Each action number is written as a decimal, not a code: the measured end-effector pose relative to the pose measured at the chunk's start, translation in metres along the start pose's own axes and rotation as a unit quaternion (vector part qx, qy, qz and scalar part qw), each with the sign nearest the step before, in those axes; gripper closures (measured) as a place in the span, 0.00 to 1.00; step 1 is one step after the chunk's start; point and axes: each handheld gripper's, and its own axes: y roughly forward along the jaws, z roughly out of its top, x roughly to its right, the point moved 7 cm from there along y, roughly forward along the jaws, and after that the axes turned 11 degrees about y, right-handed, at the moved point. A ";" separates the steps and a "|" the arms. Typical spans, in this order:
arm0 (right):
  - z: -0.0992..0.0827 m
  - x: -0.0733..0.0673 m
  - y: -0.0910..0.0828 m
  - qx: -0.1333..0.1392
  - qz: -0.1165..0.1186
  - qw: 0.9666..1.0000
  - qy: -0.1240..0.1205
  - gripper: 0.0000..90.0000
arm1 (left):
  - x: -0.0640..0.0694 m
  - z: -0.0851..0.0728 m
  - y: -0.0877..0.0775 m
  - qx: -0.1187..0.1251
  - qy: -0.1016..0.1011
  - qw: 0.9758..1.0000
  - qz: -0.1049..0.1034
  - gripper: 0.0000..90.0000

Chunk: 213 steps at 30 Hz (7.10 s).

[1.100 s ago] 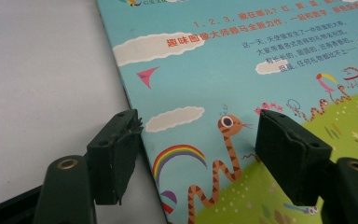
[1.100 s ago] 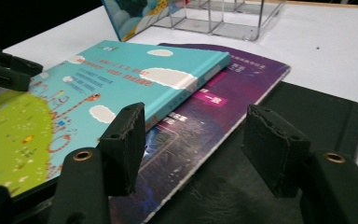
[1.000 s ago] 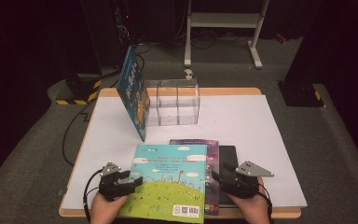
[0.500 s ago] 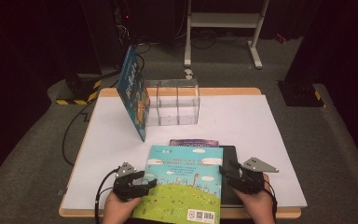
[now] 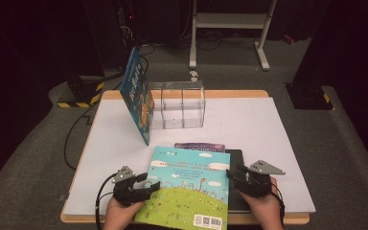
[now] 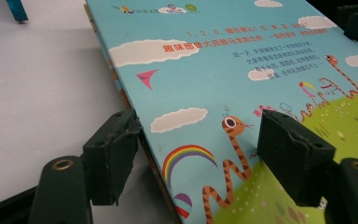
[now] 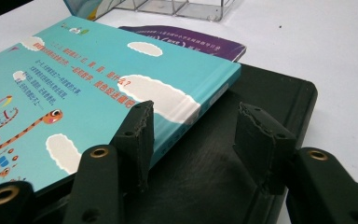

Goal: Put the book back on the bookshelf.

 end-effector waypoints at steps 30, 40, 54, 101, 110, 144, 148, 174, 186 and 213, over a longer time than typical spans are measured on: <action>-0.005 0.015 -0.002 -0.026 -0.005 0.995 0.101 0.23 | 0.025 0.022 0.033 0.032 0.022 0.999 -0.024 0.34; -0.006 0.016 -0.002 -0.034 0.002 0.994 0.107 0.20 | 0.025 0.023 0.035 0.036 0.031 0.999 -0.020 0.38; -0.014 0.011 -0.010 -0.035 0.010 0.993 0.113 0.19 | 0.026 0.018 0.038 0.029 0.003 0.998 -0.048 0.27; -0.003 0.028 -0.004 -0.051 0.004 0.993 0.103 0.29 | 0.025 0.041 0.054 0.028 0.026 0.999 -0.015 0.28; 0.016 0.044 0.011 -0.051 -0.014 0.994 0.096 0.28 | 0.012 0.050 0.070 0.033 0.020 0.999 -0.027 0.28; 0.070 0.010 -0.032 0.066 0.013 0.996 0.059 0.54 | 0.004 0.113 0.036 0.119 0.041 0.992 0.018 0.46; 0.089 -0.001 -0.040 0.106 0.016 0.993 0.039 0.60 | -0.001 0.126 0.025 0.147 0.045 0.987 0.036 0.50; 0.131 0.002 -0.042 0.189 -0.031 0.981 -0.016 0.58 | -0.012 0.168 0.038 0.206 0.100 0.970 0.085 0.57; 0.101 -0.011 -0.058 0.202 0.020 0.979 -0.026 0.48 | 0.002 0.150 0.023 0.227 0.131 0.961 0.085 0.48; 0.114 -0.058 -0.056 0.171 0.113 0.976 -0.074 0.90 | -0.037 0.086 -0.024 0.190 0.074 0.973 0.111 0.45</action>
